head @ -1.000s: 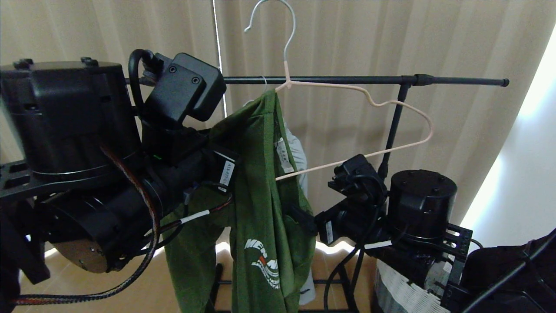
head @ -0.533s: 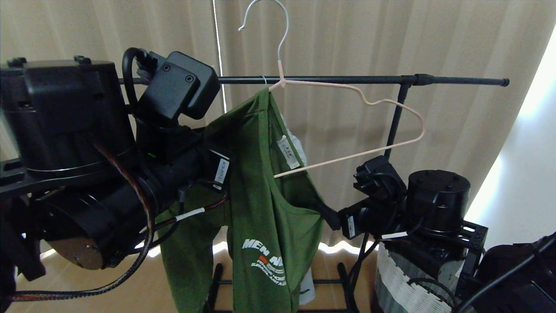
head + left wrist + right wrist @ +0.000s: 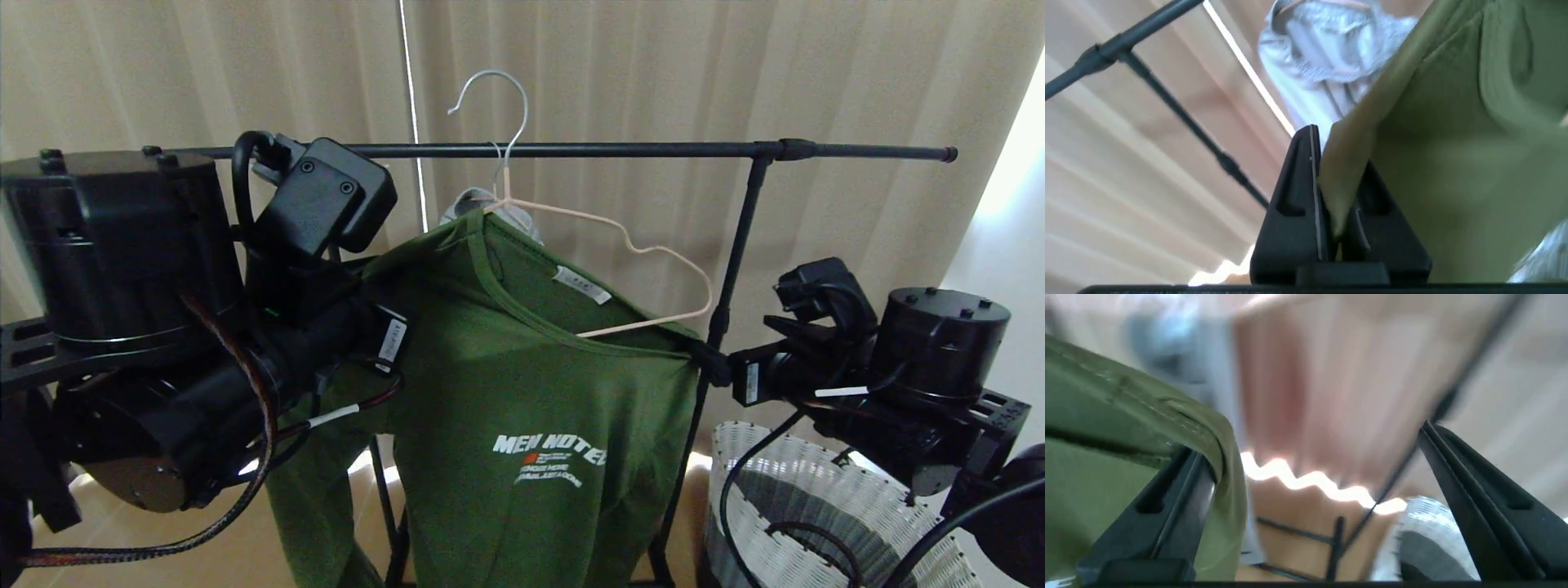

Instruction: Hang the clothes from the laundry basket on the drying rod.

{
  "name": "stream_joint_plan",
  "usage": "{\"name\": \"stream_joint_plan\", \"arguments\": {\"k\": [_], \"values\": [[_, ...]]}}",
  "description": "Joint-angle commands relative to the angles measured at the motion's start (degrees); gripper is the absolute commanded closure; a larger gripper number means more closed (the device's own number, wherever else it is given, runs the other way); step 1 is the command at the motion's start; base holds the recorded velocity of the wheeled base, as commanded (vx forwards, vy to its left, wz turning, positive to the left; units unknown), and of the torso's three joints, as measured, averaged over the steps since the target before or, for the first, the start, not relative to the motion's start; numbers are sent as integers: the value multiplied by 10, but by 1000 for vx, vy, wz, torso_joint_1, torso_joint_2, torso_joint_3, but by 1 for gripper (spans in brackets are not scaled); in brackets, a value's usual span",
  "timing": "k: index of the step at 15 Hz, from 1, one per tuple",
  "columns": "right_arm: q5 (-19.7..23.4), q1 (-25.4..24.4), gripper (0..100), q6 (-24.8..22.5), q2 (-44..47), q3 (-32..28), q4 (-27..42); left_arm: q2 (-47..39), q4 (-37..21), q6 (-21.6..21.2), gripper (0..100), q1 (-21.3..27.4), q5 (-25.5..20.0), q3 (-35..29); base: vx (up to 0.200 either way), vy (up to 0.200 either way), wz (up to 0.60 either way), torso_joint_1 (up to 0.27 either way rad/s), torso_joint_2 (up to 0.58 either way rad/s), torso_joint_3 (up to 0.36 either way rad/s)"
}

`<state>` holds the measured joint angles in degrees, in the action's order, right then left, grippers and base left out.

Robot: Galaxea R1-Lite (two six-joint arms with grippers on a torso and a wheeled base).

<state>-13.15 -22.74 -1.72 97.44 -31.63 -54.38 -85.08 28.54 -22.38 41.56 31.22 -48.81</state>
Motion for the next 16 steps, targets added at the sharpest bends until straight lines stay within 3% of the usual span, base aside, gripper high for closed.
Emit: {"name": "stream_joint_plan", "arguments": {"k": [1,5,7,10,13,16], "values": [[3,30,0,0,-25,-3,0,5,0,-3,100,-7,1,12,0,0,0,0,0,0],[4,37,0,0,-40,-1,0,13,7,-72,100,-38,1,74,0,0,0,0,0,0],[7,29,0,1,-59,6,5,8,30,-80,100,-52,1,84,0,0,0,0,0,0],[30,-18,0,0,-92,26,8,4,35,-73,100,-48,3,85,0,0,0,0,0,0],[33,-111,0,0,-148,26,54,-4,40,-72,100,-48,31,81,0,0,0,0,0,0],[40,-155,0,-1,-175,28,82,-20,85,-70,100,-48,46,82,0,0,0,0,0,0]]}}
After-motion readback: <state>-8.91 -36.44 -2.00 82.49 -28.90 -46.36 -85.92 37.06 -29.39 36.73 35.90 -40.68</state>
